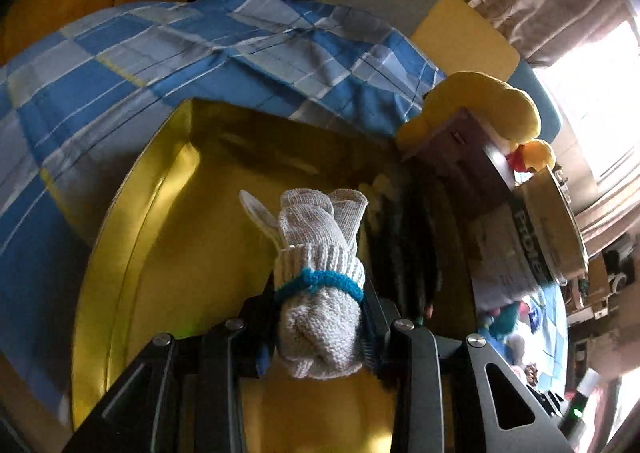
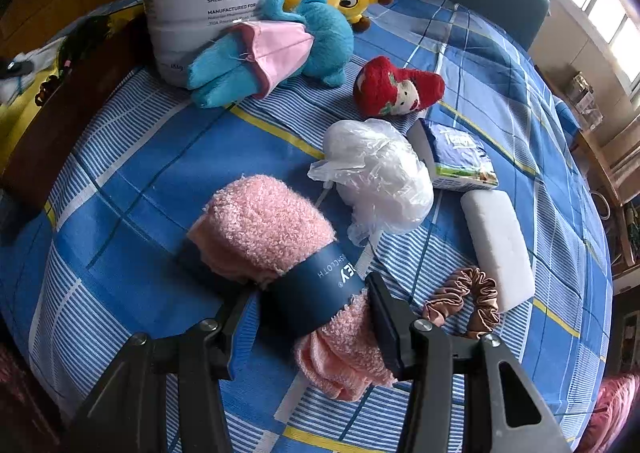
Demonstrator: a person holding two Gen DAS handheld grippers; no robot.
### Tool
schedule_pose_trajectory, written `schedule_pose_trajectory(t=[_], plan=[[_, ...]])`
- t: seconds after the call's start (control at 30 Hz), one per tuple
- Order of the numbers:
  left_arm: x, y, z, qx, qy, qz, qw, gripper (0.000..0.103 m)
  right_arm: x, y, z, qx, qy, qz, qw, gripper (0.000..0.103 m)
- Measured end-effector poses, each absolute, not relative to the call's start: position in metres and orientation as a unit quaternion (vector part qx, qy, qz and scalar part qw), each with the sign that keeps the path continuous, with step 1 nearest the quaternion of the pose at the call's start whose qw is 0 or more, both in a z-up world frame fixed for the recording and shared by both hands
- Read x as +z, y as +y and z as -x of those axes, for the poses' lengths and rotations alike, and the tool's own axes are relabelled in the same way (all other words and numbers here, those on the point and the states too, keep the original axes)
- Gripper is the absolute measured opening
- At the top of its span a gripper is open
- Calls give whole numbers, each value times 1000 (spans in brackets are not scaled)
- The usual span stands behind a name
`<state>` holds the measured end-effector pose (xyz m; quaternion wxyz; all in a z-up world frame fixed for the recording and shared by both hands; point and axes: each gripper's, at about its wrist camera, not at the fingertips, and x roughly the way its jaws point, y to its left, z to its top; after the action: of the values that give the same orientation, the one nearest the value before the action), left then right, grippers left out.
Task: Organize soft objects
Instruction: 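Carry the white glove onto the gold tray and open the left tool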
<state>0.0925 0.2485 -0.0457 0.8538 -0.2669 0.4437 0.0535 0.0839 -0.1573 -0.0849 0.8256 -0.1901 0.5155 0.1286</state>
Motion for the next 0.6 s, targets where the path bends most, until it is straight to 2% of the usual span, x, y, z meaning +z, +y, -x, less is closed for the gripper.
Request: schedule_pose_trajectory(t=[0.3, 0.33, 0.37, 0.43, 0.6], plan=[[-64, 243, -158, 64, 457, 232, 856, 40, -85, -157, -84, 127, 516, 190, 826, 51], [-67, 243, -162, 66, 458, 230, 856, 47, -85, -157, -84, 127, 516, 189, 826, 51], [-69, 243, -165, 65, 460, 228, 856, 59, -85, -157, -84, 127, 516, 187, 826, 51], [-70, 243, -164, 65, 457, 224, 858, 68, -85, -158, -85, 127, 517, 185, 826, 51], [-59, 240, -141, 81, 451, 201, 866, 72, -86, -160, -86, 127, 516, 183, 827, 51]])
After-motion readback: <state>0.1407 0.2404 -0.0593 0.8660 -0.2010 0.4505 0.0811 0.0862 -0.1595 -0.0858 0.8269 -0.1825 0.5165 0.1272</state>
